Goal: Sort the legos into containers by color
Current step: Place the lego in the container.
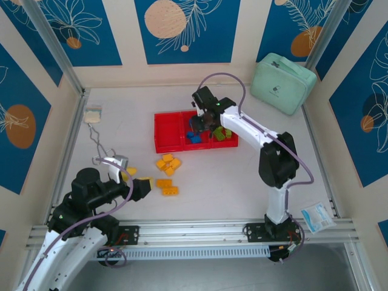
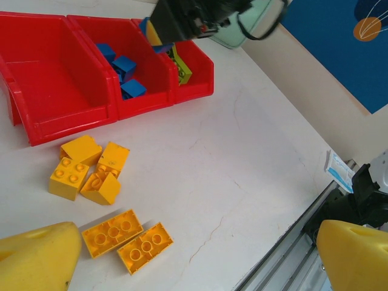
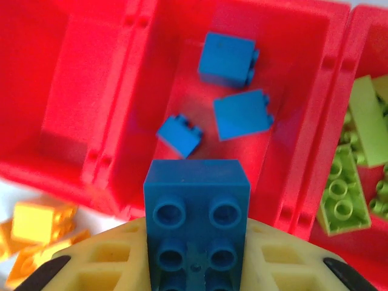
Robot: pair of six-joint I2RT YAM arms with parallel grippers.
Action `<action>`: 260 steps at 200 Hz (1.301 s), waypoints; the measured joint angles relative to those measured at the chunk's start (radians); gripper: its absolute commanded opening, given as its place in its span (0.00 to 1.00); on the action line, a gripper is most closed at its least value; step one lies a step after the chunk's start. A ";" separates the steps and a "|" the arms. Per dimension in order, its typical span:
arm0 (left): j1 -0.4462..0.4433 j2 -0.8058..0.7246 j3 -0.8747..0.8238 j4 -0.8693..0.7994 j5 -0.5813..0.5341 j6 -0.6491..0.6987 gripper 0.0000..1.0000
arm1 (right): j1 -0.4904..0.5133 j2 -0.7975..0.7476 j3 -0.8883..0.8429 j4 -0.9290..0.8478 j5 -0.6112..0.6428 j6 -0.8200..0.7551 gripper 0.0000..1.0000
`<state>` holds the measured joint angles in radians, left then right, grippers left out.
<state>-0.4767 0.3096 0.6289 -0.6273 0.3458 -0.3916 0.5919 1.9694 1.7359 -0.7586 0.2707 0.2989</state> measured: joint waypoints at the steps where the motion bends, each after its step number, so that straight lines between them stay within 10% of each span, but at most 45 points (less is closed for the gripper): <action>1: 0.000 0.000 0.000 0.000 0.000 0.000 0.99 | -0.001 0.003 0.003 0.001 0.000 0.000 0.23; 53: 0.000 0.000 0.000 0.000 -0.013 0.000 0.99 | -0.019 0.211 0.189 0.001 -0.007 -0.027 0.30; 128: 0.000 0.046 0.000 -0.002 -0.043 0.000 0.99 | -0.016 0.216 0.194 -0.011 0.008 -0.001 0.87; 220: -0.012 0.228 0.029 -0.068 -0.158 -0.019 0.99 | 0.016 -0.539 -0.457 0.106 -0.018 0.072 0.99; 260: -0.262 0.597 0.146 -0.146 -0.296 -0.103 0.97 | -0.031 -0.810 -0.742 0.143 -0.070 0.132 0.99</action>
<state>-0.7387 0.9062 0.7750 -0.7734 0.0498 -0.4950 0.5610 1.1595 0.9936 -0.6155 0.2005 0.4313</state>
